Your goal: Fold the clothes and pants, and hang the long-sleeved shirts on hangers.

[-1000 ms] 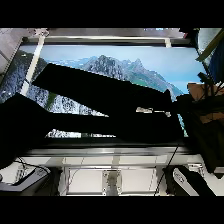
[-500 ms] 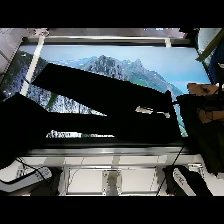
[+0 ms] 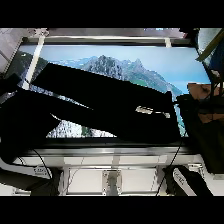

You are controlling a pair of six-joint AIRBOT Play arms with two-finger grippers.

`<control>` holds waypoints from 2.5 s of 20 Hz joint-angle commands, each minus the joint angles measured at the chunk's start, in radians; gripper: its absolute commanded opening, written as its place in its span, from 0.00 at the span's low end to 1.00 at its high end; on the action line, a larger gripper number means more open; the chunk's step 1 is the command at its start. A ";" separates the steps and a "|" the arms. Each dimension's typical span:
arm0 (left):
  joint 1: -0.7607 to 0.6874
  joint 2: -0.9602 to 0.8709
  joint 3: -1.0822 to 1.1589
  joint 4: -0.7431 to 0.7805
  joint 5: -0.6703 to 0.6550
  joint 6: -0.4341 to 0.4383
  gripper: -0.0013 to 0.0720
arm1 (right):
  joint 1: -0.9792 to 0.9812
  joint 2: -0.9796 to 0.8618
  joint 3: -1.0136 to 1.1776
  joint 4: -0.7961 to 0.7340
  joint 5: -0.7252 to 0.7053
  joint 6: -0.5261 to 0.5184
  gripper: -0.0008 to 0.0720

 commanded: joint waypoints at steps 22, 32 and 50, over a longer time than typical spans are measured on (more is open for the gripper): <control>-0.012 0.527 -0.526 0.096 -0.238 0.089 0.98 | -0.013 -0.247 -0.075 -0.050 -0.044 -0.224 0.78; -0.013 0.743 -0.738 -0.328 -0.005 0.205 0.98 | -0.260 -0.016 -0.192 0.168 0.090 -0.251 0.78; -0.016 0.420 -0.860 -0.549 0.168 0.292 0.98 | -0.479 0.066 -0.500 0.039 -0.039 -0.207 0.78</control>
